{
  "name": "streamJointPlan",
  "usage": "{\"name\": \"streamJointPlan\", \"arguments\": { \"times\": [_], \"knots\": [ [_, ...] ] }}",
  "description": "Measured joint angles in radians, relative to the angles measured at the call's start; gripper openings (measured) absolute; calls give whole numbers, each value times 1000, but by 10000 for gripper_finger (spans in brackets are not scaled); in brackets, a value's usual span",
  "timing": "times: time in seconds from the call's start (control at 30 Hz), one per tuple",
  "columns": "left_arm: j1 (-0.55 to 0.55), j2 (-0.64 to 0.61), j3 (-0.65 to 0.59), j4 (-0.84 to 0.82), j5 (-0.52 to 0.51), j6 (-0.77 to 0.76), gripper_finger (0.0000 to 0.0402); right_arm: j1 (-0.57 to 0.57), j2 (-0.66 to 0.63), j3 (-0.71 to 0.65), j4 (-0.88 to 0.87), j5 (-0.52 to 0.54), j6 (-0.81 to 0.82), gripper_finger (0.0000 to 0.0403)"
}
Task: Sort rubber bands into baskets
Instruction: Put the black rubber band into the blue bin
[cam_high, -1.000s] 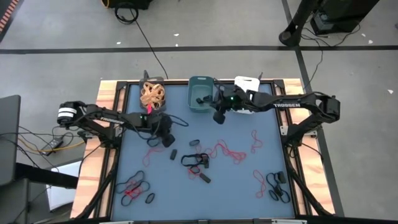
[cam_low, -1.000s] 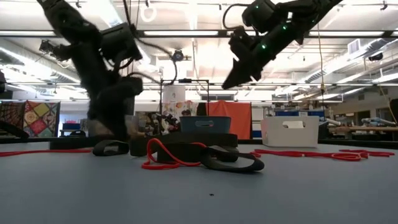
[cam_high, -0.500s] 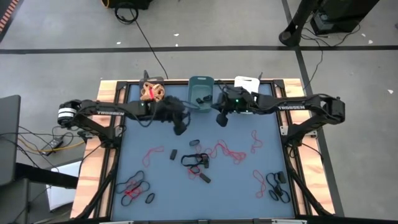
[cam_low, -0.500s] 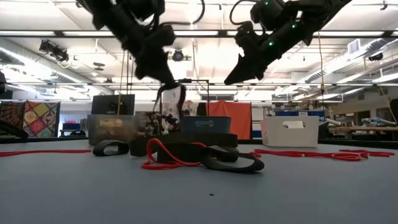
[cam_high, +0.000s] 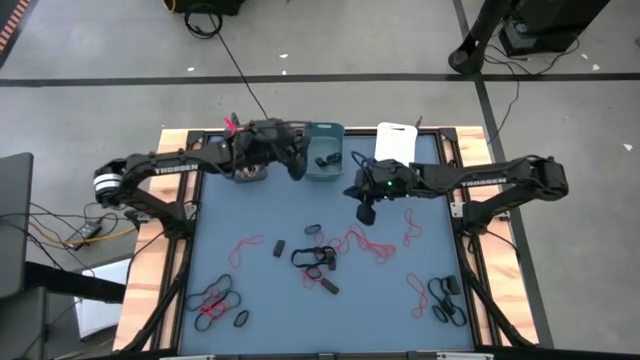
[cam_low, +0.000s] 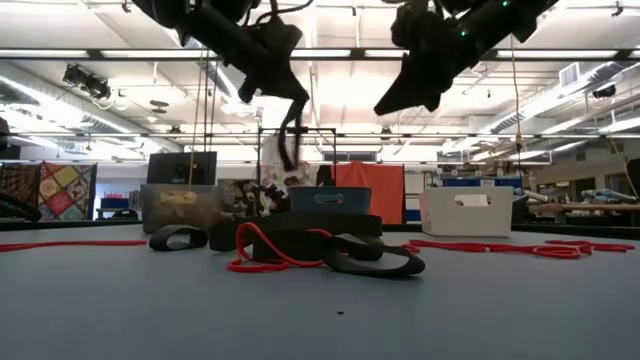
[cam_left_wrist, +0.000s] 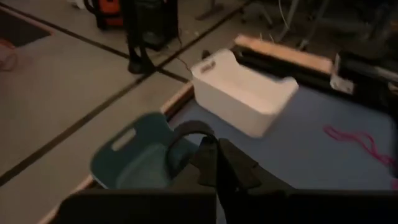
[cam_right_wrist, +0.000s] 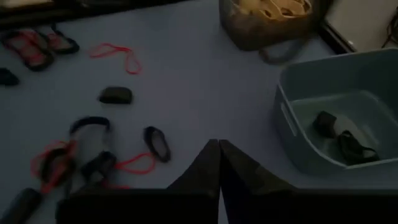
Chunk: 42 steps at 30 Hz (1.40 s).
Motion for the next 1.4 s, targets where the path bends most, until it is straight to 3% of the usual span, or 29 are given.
{"name": "streamJointPlan", "arguments": {
  "times": [0.13, 0.37, 0.83, 0.97, 1.23, 1.4],
  "knots": [
    [33, 44, 0, 88, 4, -6, 3, 33, -30, 0, -7, -59, 13, 19],
    [77, 167, 0, 214, 79, -36, 3, 50, -75, 0, -9, -16, 13, 22],
    [133, 358, -1, 336, 94, -165, 8, 47, -76, 0, -10, 2, 2, 25],
    [147, 378, -1, 334, 86, -211, 39, 47, -76, 0, -12, 2, 2, 25],
    [152, 348, -2, 280, 95, -211, 147, 46, -76, 0, -71, 64, -18, 24],
    [104, 251, -2, 184, 35, -176, 161, 45, -76, 0, -98, 158, -25, 27]
  ]
}}
